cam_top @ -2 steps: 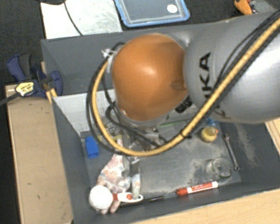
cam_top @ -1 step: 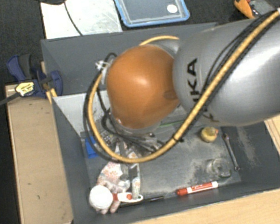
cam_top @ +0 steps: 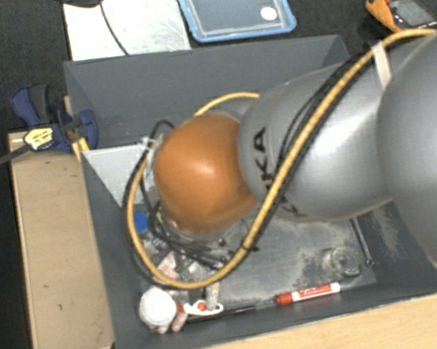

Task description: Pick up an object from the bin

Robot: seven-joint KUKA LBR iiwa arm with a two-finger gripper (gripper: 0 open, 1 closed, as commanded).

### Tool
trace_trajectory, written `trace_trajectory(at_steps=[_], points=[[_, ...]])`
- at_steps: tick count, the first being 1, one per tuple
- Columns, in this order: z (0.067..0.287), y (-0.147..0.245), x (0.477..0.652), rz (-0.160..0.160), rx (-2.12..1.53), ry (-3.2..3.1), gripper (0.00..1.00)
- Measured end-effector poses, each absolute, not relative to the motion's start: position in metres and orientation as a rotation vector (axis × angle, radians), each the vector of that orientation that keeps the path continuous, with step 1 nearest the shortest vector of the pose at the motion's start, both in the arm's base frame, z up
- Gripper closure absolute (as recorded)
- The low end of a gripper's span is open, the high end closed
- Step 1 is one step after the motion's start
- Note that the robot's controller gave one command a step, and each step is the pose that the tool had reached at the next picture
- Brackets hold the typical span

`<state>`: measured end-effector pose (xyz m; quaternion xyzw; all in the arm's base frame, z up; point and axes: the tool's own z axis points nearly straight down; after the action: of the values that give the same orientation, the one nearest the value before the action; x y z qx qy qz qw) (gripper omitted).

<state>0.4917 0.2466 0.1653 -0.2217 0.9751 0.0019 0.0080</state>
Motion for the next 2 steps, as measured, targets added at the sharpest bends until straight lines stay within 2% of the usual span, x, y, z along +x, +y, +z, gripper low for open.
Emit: trace_trajectory(at_steps=[1,2], points=[[0.114,0.247,0.493,0.002,-1.022,2.952,0.0],[0.07,0.242,0.503,0.002,-1.389,2.808,0.0]])
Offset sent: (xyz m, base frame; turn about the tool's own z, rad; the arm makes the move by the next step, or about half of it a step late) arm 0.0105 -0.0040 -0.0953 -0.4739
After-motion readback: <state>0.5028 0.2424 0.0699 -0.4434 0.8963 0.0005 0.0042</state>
